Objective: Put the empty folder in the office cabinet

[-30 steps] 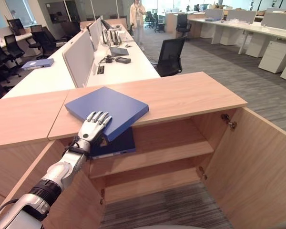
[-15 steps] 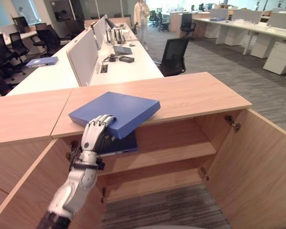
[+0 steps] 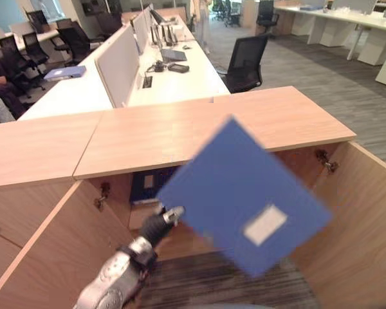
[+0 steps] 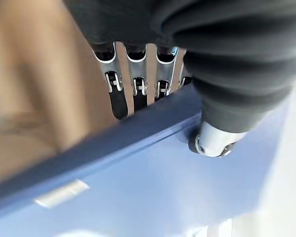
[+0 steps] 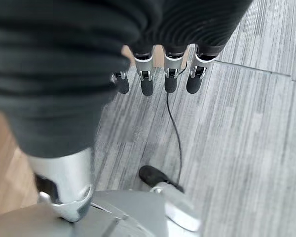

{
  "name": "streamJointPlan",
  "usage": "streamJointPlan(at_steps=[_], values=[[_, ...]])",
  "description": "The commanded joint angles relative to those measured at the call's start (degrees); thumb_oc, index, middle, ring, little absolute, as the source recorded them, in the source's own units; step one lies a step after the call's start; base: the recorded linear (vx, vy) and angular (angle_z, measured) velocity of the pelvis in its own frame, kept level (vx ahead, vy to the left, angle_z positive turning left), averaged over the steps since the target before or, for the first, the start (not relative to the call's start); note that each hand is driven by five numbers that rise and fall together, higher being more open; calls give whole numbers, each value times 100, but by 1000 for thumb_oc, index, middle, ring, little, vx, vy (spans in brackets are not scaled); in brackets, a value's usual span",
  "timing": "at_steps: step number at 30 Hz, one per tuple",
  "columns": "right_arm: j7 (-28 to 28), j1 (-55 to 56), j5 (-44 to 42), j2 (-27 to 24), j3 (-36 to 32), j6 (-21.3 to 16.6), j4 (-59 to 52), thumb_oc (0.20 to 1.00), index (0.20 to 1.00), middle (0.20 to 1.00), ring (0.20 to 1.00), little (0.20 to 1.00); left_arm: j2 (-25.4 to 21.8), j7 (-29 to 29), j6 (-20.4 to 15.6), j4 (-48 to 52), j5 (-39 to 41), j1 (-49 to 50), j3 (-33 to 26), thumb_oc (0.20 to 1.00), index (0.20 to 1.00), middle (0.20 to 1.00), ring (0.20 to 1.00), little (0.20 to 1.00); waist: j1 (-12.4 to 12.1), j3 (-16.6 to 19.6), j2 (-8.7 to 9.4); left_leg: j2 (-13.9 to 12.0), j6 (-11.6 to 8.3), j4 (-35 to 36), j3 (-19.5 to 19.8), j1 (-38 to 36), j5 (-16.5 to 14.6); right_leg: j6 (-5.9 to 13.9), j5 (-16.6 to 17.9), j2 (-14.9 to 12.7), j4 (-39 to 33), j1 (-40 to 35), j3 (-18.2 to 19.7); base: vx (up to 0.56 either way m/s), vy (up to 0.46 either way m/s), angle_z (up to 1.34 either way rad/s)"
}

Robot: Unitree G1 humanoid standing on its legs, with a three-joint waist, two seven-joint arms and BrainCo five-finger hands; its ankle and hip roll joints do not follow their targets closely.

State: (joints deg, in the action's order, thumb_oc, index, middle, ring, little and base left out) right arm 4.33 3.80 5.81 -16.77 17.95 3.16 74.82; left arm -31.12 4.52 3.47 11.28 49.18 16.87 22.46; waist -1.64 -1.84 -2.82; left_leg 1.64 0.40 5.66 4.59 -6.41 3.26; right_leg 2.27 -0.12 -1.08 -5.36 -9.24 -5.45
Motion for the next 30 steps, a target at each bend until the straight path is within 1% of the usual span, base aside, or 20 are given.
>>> streamJointPlan(at_steps=[1,4,5,6,7,8,9,10,11,15,19,20,23,25,30], values=[[-201,-363,226,346,314,-33,269,1000,1000,1000,1000,1000,18,249,-444,773,701,-206,-463,200,200,200,200,200,-53,58,331,220,253,-66,190,-172,-702,466,71,-212,36,168,34,1,-3,4],[-206,-489,-45,440,368,-129,-25,1000,1000,1000,1000,1000,42,274,-429,736,788,-197,-378,200,200,200,200,200,-79,59,321,219,255,-66,198,-180,-702,467,63,-219,36,166,24,11,5,7],[-140,-940,-471,509,366,-134,-142,1000,1000,1000,1000,1000,70,267,-343,534,877,-198,-238,200,200,200,200,200,-143,75,323,212,252,-66,208,-185,-694,457,48,-228,36,147,3,0,0,0],[-111,-1032,-795,410,377,-196,-501,1000,1000,1000,1000,1000,78,255,-403,433,847,-115,-227,200,200,200,200,200,-191,65,322,208,244,-66,213,-200,-685,457,36,-232,36,127,-21,0,0,0],[-111,-1028,-796,409,379,-194,-505,1000,1000,1000,1000,1000,79,256,-403,433,846,-113,-228,200,200,200,200,200,-190,64,321,208,244,-66,214,-202,-686,457,36,-232,36,124,-21,0,0,0],[-85,-1027,-996,356,386,-263,-881,1000,1000,1000,1000,1000,108,259,-432,389,838,17,-275,200,200,200,200,200,-202,51,328,206,237,-66,206,-204,-683,454,35,-233,36,123,-26,0,0,0],[-97,-769,-1477,87,303,-407,-2071,1000,1000,1000,1000,1000,179,249,-449,192,919,202,-419,200,200,200,200,200,-177,29,344,198,222,-66,179,-211,-685,454,31,-232,36,124,-20,0,0,0],[-111,-682,-1532,-3,270,-437,-2342,1000,1000,1000,1000,1000,193,243,-450,147,912,245,-460,200,200,200,200,200,-168,25,343,196,219,-66,170,-213,-684,455,29,-232,36,124,-21,0,0,0],[-110,-677,-1532,-6,270,-433,-2349,1000,1000,1000,1000,1000,195,244,-450,146,911,247,-459,200,200,200,200,200,-168,26,341,196,219,-66,170,-214,-685,455,29,-232,36,124,-21,0,0,0],[-231,-259,-1717,-401,56,-491,-3356,1000,1000,1000,1000,1000,270,266,-461,-9,809,485,-696,200,200,200,200,200,-139,23,359,187,215,-66,176,-216,-699,460,13,-240,36,132,-27,0,0,0],[-241,-130,-1727,-526,-66,-491,-3672,1000,1000,1000,1000,1000,299,257,-468,-56,635,563,-833,200,200,200,200,200,-135,38,362,183,213,-66,178,-211,-707,461,2,-243,36,140,-42,2,0,-2],[-188,-16,-1758,-649,-279,-517,-4042,1000,1000,1000,1000,1000,338,221,-504,-71,292,660,-1029,200,200,200,200,200,-135,43,361,179,211,-66,183,-212,-713,460,-10,-248,36,137,-50,9,-1,-3],[-60,120,-1749,-856,-642,-552,-4654,1000,1000,1000,1000,1000,349,71,-628,-92,-468,755,-1430,200,200,200,200,200,-133,41,363,176,207,-66,184,-212,-727,455,-26,-254,36,134,-58,3,-2,-2],[-52,299,-1784,-1005,-972,-582,-5210,1000,1000,1000,1000,1000,345,-66,-705,-104,-1200,825,-1775,200,200,200,200,200,-130,45,369,176,207,-66,194,-211,-740,450,-33,-258,36,136,-53,5,-5,-2],[-146,633,-1730,-1277,-1675,-695,-6407,1000,1000,1000,1000,1000,518,-202,-754,-206,-2033,969,-2392,200,200,200,200,200,-127,41,384,163,202,-66,184,-206,-752,443,-60,-261,36,138,-71,0,0,0]])
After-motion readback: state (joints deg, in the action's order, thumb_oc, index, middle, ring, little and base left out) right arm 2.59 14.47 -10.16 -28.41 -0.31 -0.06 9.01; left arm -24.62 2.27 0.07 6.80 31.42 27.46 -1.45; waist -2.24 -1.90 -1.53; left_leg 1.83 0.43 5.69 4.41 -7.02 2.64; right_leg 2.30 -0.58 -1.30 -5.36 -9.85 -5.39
